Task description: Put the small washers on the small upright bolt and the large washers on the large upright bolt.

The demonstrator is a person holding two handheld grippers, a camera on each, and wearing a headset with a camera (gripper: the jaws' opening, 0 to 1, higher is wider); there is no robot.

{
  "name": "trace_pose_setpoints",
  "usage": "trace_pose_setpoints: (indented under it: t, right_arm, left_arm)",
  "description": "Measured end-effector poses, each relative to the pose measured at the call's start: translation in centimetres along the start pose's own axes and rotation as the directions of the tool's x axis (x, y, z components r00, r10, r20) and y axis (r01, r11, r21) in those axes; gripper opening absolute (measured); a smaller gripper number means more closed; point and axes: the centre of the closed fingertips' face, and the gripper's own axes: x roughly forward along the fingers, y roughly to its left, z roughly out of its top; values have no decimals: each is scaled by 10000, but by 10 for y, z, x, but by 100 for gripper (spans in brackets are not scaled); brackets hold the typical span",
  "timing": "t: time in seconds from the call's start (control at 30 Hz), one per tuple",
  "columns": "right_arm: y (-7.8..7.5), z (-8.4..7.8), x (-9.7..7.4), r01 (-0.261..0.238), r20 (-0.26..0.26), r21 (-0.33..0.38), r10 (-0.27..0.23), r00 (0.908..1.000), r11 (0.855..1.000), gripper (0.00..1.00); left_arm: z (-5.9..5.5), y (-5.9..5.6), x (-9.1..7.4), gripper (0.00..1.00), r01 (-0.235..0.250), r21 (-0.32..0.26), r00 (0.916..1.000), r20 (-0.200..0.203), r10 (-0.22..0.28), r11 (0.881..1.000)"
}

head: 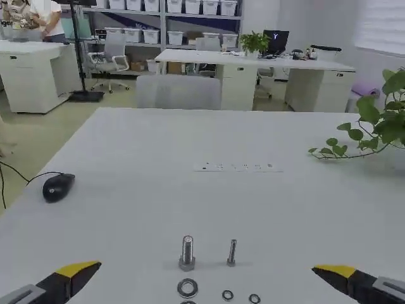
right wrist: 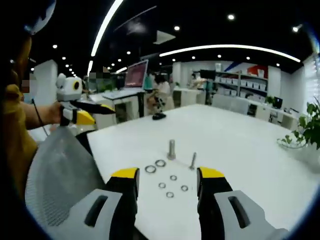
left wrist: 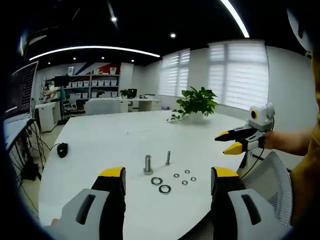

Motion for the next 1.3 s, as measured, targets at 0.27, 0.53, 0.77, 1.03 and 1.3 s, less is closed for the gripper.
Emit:
trace_pose_setpoints:
  t: [0.27, 0.53, 0.77, 1.03, 1.3]
  right_arm:
    - [-7, -4, -5, 171, -47, 89, -171, 9998, 9998, 47]
    - [-12, -6, -6, 297, -124, 157, -295, 9995, 9994, 46]
    - [-7, -6, 0, 101, -198, 110, -99, 9998, 9999, 46]
    - [-5, -10, 1, -23, -333, 46, 25, 9994, 10000, 46]
    - [-5, -8, -1, -12, -223, -8, 12, 9997, 10000, 46]
  left_arm:
    - [0, 1, 3, 69, 23, 125, 9999, -111, -21, 9999]
    - [-3, -2, 7, 68, 103, 268, 9995, -309, -94, 9996]
    - [-6, -2, 3, 68, 70, 289, 9992, -405, -58, 9996]
    - [-6, 2, -3, 68, -118, 358, 9990, -418, 133, 9993]
    - [-6, -3, -3, 68, -14, 469, 9987, -511, 38, 9989]
